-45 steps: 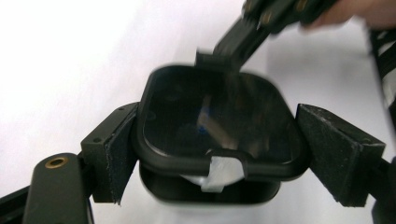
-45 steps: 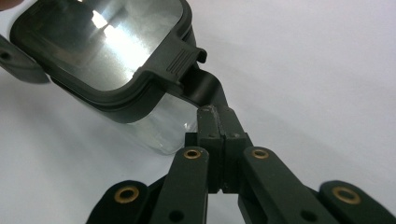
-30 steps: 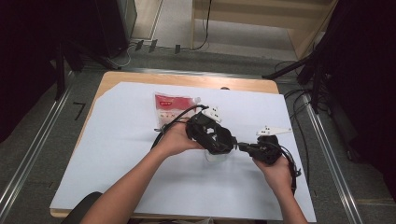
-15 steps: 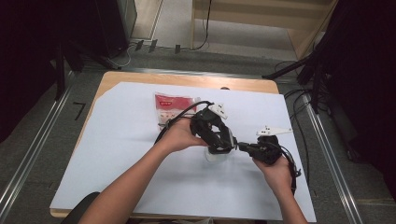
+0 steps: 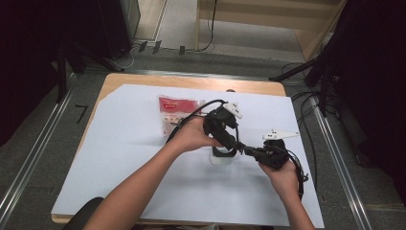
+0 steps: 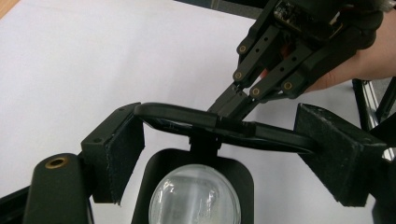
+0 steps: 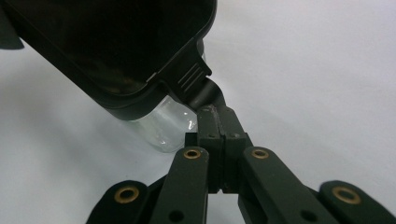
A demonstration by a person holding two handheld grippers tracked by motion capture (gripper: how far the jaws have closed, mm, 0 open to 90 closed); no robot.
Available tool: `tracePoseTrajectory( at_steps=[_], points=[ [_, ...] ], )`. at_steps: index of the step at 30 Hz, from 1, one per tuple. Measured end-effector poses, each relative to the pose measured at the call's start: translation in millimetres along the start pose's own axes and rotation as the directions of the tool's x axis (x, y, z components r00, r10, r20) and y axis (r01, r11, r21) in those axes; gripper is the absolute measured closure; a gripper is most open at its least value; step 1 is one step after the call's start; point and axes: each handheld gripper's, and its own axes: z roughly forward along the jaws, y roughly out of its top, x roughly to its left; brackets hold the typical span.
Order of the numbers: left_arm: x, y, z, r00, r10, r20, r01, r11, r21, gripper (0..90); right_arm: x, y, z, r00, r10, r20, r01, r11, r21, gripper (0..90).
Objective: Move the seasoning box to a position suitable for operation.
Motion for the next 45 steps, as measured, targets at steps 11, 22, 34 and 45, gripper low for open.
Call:
tracePoseTrajectory(
  at_steps=[11,22,34,45],
  points=[
    [0.1,6.6,6.6,0.9996,0.018,0.022,-0.017,0.9998,-0.006,19.0,0.2,-0.6,0.3,1.0000,0.000,-0.004,0.000,1.000,-0.003,90.0],
    [-0.7,8.0,12.7,0.9989,0.021,0.041,-0.020,0.9993,-0.030,19.1,0.3,-0.8,0.7,1.0000,0.004,-0.003,-0.004,1.000,-0.006,90.0],
    [-1.2,9.0,15.9,0.9985,0.026,0.048,-0.024,0.9991,-0.035,19.1,0.0,-1.8,0.8,0.9998,0.014,-0.011,-0.015,1.000,-0.015,90.0],
    [-3.5,7.9,8.8,0.9991,0.029,0.031,-0.029,0.9995,-0.016,19.9,0.1,-1.8,2.0,0.9999,0.009,-0.008,-0.009,1.000,-0.010,90.0]
  ],
)
